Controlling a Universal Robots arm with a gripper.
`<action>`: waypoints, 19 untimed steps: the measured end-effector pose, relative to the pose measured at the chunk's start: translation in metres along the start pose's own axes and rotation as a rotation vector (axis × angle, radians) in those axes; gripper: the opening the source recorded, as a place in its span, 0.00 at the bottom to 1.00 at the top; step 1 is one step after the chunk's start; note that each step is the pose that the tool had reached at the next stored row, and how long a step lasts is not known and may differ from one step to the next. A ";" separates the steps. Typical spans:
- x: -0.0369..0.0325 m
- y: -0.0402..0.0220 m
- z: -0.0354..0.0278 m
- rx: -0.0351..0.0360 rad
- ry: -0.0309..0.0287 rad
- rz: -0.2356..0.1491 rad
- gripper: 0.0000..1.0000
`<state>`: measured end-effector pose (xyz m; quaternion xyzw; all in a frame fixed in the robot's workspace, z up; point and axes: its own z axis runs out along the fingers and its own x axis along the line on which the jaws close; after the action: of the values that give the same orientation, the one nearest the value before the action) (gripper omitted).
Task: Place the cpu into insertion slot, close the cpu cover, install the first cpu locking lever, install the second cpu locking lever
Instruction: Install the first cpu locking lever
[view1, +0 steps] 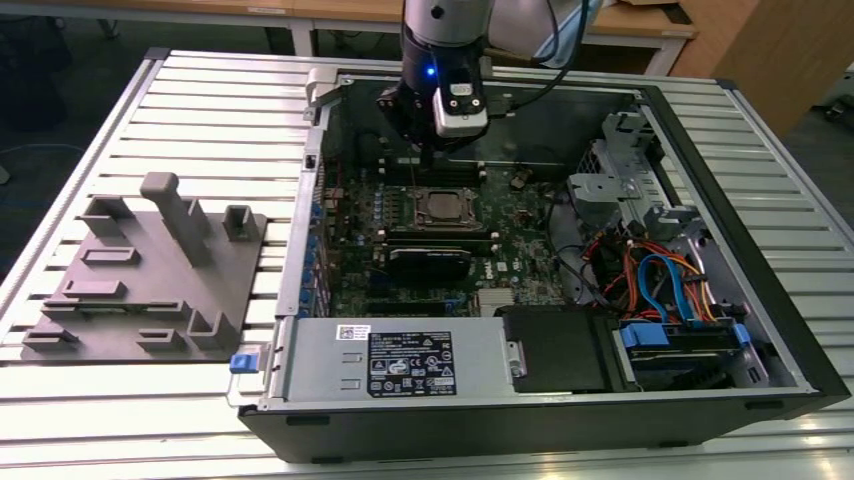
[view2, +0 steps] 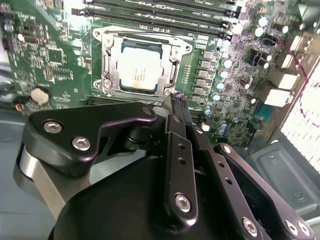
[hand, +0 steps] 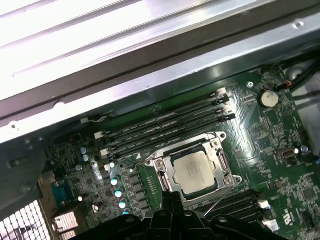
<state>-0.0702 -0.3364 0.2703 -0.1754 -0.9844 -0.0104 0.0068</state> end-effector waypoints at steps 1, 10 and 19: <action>0.0004 -0.0002 0.0002 -0.0001 0.0002 -0.010 0.10; 0.0091 -0.0034 0.0020 -0.0054 0.0034 -0.051 0.10; 0.0172 -0.0064 0.0043 -0.0105 -0.0138 -0.083 0.10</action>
<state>-0.0886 -0.3364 0.2662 -0.1346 -0.9908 -0.0147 -0.0014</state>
